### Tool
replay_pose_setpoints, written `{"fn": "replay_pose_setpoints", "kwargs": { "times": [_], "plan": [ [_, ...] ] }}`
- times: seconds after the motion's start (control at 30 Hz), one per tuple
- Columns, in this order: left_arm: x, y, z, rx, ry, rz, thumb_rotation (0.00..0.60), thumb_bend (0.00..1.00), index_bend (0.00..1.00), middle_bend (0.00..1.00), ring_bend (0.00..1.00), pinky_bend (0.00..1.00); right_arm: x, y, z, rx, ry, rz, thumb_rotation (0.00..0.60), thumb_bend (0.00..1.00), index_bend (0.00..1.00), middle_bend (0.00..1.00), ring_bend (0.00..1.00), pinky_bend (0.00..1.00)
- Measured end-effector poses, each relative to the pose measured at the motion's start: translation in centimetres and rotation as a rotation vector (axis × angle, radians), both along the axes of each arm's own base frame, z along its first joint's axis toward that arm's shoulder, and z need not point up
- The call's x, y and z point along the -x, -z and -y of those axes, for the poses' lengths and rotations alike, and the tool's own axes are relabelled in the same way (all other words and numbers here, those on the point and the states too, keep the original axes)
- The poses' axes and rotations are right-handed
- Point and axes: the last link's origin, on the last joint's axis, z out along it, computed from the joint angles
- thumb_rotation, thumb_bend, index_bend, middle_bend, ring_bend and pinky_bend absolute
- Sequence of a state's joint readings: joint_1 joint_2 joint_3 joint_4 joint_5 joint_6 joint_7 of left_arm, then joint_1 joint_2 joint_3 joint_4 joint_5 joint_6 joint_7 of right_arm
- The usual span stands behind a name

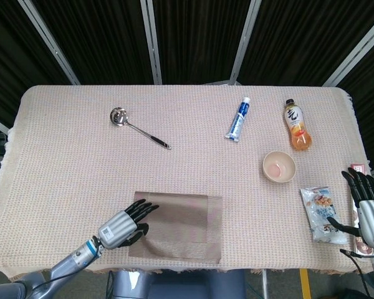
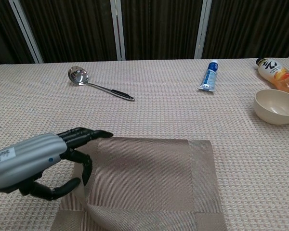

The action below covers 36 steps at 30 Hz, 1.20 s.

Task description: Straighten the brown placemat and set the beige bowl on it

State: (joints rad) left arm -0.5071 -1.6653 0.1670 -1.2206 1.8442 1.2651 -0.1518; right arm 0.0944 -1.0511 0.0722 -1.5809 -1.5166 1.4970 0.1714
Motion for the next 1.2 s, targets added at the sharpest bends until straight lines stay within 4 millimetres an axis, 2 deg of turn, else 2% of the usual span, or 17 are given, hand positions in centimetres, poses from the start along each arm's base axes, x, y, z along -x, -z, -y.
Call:
{"fn": "replay_pose_setpoints", "kwargs": {
  "times": [0.2,0.43,0.67,0.83,0.97,1.17,1.2],
  "plan": [
    [-2.5,-0.9,-4.0,-0.032,-0.126,0.100,0.600,0.51,0.74,0.00,0.00,0.00,-0.1,0.0,0.0,0.001,-0.001,-0.002,0.600,0.00,0.00,0.00,0.00,0.00],
    [-6.0,-2.2,-10.7,-0.061,-0.308,0.186,0.600,0.51,0.74,0.00,0.00,0.00,-0.2,-0.1,0.0,0.007,-0.003,-0.011,0.600,0.00,0.00,0.00,0.00,0.00],
    [-7.5,-3.2,-16.6,-0.075,-0.508,0.257,0.600,0.51,0.74,0.00,0.00,0.00,-0.4,-0.3,0.0,0.016,-0.005,-0.019,0.600,0.00,0.00,0.00,0.00,0.00],
    [-6.5,-4.0,-20.2,-0.128,-0.629,0.272,0.600,0.51,0.74,0.00,0.00,0.00,-0.2,-0.4,0.0,0.020,0.007,-0.024,0.600,0.00,0.00,0.00,0.00,0.00],
    [-4.6,-4.6,-21.8,-0.191,-0.689,0.249,0.600,0.51,0.74,0.00,0.00,0.00,-0.1,-0.2,0.2,0.012,0.016,-0.029,0.600,0.00,0.00,0.00,0.00,0.00],
    [-1.6,-5.7,-21.9,-0.279,-0.695,0.188,0.600,0.50,0.73,0.00,0.00,0.00,0.0,0.1,0.3,0.002,0.022,-0.033,0.600,0.00,0.00,0.00,0.00,0.00],
    [-1.1,-5.8,-21.7,-0.290,-0.689,0.174,0.600,0.47,0.66,0.00,0.00,0.00,0.0,0.1,0.2,0.002,0.022,-0.033,0.600,0.00,0.00,0.00,0.00,0.00]
  ]
}}
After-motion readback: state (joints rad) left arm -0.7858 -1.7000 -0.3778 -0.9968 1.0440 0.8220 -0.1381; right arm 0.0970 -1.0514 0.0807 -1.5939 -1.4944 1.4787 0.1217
